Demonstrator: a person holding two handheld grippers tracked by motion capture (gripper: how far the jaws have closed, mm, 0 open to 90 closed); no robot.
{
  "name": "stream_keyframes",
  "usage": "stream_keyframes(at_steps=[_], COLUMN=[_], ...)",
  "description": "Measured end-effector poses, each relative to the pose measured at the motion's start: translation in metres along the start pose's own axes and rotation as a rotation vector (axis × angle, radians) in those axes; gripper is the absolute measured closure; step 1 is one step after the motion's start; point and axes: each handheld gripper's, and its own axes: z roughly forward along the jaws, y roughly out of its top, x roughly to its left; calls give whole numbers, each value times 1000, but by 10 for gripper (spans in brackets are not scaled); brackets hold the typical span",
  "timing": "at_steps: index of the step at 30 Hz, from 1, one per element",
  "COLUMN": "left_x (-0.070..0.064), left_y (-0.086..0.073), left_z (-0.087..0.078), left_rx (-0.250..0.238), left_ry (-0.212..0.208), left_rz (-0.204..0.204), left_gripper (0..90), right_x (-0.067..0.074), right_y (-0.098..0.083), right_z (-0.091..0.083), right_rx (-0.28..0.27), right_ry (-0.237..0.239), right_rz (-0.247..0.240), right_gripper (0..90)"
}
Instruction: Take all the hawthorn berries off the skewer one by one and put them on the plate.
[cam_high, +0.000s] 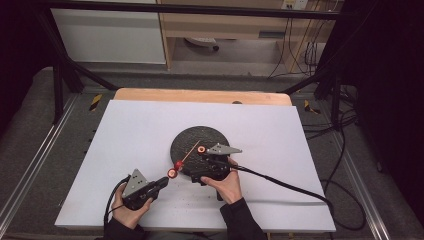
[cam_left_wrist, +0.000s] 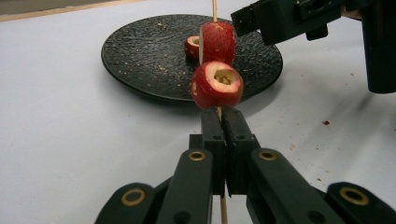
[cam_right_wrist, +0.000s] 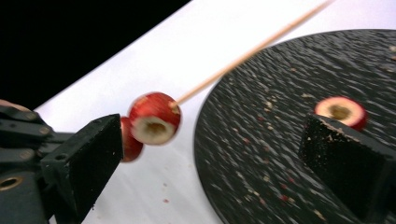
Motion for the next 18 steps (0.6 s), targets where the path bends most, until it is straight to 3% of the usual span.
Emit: stream_keyframes(at_steps=[5, 9, 10, 18], left_x=[-1, -1, -2, -2], left_y=[0, 0, 0, 1], left_z=[0, 0, 0, 1], left_rx=[1, 2, 2, 2], left_ry=[-2, -4, -4, -6], left_rz=[2, 6, 6, 8], left_gripper=[886, 885, 885, 885], right_x=[5, 8, 9, 8], right_y=[3, 6, 6, 4], right_z=[3, 9, 12, 17], right_rx=[-10, -3, 2, 6], right_ry=[18, 50, 65, 88], right_rz=[6, 36, 67, 128], right_gripper=[83, 163, 205, 393])
